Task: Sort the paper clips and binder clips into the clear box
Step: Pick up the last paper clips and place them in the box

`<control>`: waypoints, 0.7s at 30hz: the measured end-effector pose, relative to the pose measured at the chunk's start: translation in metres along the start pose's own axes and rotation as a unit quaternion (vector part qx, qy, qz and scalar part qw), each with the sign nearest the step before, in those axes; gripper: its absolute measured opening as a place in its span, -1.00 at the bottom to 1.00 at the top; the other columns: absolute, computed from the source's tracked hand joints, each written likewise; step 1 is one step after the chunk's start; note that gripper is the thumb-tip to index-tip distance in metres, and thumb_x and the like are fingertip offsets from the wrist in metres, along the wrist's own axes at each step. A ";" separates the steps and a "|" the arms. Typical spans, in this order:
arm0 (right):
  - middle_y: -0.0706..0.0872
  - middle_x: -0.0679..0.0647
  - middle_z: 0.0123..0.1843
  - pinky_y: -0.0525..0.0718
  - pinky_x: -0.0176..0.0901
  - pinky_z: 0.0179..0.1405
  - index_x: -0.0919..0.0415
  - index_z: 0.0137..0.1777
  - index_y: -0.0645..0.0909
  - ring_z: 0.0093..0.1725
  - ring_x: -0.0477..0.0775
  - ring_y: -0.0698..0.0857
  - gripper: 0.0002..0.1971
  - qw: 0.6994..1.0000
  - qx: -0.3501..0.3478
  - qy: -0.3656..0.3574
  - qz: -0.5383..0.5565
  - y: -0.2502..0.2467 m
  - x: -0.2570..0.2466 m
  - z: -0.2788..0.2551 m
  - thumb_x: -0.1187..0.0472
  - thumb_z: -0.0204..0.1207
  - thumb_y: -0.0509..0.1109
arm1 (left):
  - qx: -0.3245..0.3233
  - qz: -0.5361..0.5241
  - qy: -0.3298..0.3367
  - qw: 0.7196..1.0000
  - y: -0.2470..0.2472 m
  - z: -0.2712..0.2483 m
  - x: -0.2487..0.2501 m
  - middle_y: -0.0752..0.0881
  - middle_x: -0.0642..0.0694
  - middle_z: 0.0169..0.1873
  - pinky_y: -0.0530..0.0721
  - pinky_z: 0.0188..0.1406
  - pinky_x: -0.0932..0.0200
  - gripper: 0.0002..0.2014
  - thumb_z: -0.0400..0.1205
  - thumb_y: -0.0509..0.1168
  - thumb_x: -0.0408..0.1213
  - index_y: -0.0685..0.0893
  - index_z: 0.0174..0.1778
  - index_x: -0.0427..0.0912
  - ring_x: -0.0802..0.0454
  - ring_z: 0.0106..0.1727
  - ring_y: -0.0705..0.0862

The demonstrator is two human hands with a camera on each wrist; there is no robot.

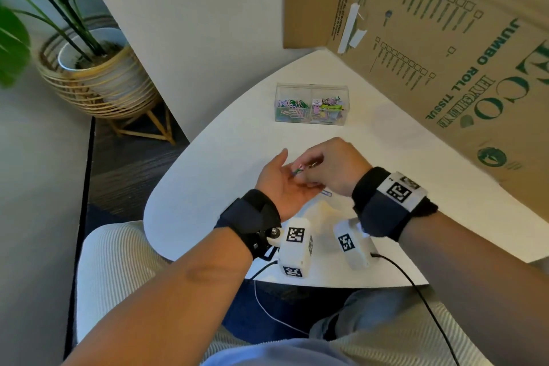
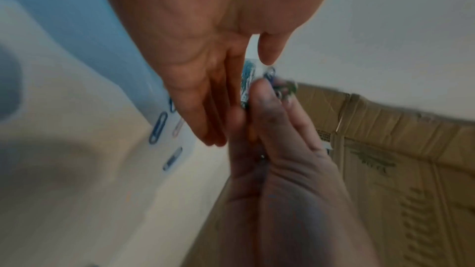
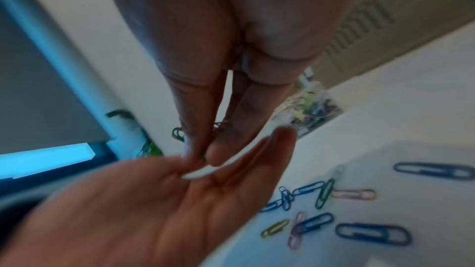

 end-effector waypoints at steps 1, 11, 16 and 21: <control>0.77 -0.13 -0.21 0.50 -0.59 -0.26 0.03 -0.03 0.83 -0.29 -0.24 0.64 -0.80 0.995 -0.022 -0.027 -0.090 0.008 -0.010 -0.004 0.28 0.37 0.59 | -0.005 -0.018 -0.014 1.000 0.005 -0.002 -0.005 0.73 -0.33 -0.07 0.62 0.04 -0.12 -0.52 0.75 0.03 0.00 0.64 0.09 -0.37 -0.24 0.03 0.69; 0.61 0.09 0.30 0.48 -0.18 0.10 0.03 0.47 0.49 0.14 0.00 0.57 -0.33 0.969 0.000 0.062 -0.239 -0.031 0.027 -0.009 -0.08 0.38 0.59 | -0.022 -0.077 0.031 0.996 -0.016 -0.007 0.023 0.75 -0.40 0.02 0.69 0.09 -0.14 -0.57 0.78 -0.04 -0.20 0.64 0.11 -0.45 -0.31 0.09 0.70; 0.49 0.18 0.38 0.59 -0.05 0.14 0.14 0.54 0.30 0.26 0.21 0.59 -0.05 0.937 -0.048 0.197 -0.286 -0.012 0.095 -0.010 -0.12 0.22 0.68 | -0.007 -0.089 0.055 0.994 -0.037 -0.009 0.032 0.75 -0.40 0.02 0.61 0.11 -0.12 -0.59 0.77 -0.01 -0.21 0.64 0.12 -0.45 -0.31 0.14 0.67; 0.48 0.19 0.35 0.63 -0.01 0.21 0.13 0.55 0.30 0.26 0.20 0.61 -0.04 0.952 -0.015 0.176 -0.251 0.006 0.074 0.008 -0.04 0.20 0.71 | 0.018 -0.087 0.059 0.994 -0.049 -0.005 0.027 0.76 -0.39 0.00 0.63 0.07 -0.10 -0.59 0.76 0.01 -0.21 0.65 0.11 -0.45 -0.30 0.12 0.69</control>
Point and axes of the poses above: each hand's wrist, its own z-axis towards the middle knuckle, its own y-axis out of the palm, x = y × z, the point moved 10 cm from there along z, towards the middle knuckle
